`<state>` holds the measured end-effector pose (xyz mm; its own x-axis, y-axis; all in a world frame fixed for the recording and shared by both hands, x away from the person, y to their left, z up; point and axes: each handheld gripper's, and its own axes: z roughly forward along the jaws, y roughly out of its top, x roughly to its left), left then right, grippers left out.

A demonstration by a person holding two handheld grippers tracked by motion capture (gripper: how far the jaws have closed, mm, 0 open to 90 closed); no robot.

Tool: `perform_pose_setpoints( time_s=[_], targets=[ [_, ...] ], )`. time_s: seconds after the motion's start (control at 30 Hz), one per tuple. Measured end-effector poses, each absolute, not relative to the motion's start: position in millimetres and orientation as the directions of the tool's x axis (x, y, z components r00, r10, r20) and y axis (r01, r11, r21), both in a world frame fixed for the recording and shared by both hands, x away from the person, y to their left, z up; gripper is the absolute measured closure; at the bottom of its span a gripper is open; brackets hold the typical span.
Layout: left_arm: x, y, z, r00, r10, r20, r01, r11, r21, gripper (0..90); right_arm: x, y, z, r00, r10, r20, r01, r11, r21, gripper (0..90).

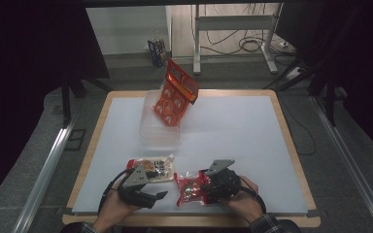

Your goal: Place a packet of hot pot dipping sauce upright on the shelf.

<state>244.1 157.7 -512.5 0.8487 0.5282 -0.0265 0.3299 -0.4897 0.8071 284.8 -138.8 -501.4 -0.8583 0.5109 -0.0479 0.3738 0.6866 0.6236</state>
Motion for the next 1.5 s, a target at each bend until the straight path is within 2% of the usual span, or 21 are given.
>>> perform_pose_setpoints(
  time_s=[0.3, 0.43, 0.53, 0.7, 0.9, 1.17, 1.33, 1.5],
  targets=[
    [257.8, 130.8, -511.4, 0.884, 0.459, -0.094, 0.32, -0.445, 0.837, 78.0, 283.5, -155.5, -500.1, -0.833, 0.553, 0.001, 0.418, 0.628, 0.657, 23.0],
    [259.9, 117.4, -514.9, 0.893, 0.439, -0.094, 0.317, -0.469, 0.824, 88.5, 280.6, -160.7, -501.5, -0.831, 0.555, 0.039, 0.426, 0.591, 0.685, 12.5],
    [259.3, 110.6, -519.6, 0.896, 0.436, -0.086, 0.32, -0.499, 0.805, 89.8, 277.6, -161.5, -501.7, -0.828, 0.56, 0.033, 0.42, 0.581, 0.697, 3.6],
    [259.0, 107.0, -526.3, 0.899, 0.432, -0.066, 0.323, -0.555, 0.767, 89.7, 275.0, -164.0, -503.7, -0.822, 0.569, 0.018, 0.419, 0.583, 0.696, 0.1],
    [256.9, 104.0, -533.3, 0.902, 0.43, -0.04, 0.325, -0.614, 0.719, 89.7, 273.2, -167.9, -504.3, -0.825, 0.564, 0.029, 0.429, 0.593, 0.681, 0.2],
    [258.5, 110.0, -537.0, 0.892, 0.441, -0.102, 0.377, -0.601, 0.705, 89.9, 268.6, -167.0, -503.5, -0.822, 0.564, 0.082, 0.46, 0.572, 0.679, 0.1],
    [258.9, 111.5, -538.3, 0.89, 0.442, -0.111, 0.386, -0.601, 0.7, 90.0, 269.0, -161.7, -506.9, -0.824, 0.553, 0.126, 0.488, 0.578, 0.654, 0.5],
    [258.6, 111.4, -538.5, 0.889, 0.444, -0.112, 0.387, -0.599, 0.701, 90.0, 266.6, -150.7, -507.9, -0.82, 0.55, 0.158, 0.516, 0.59, 0.622, 5.3]
  ],
)
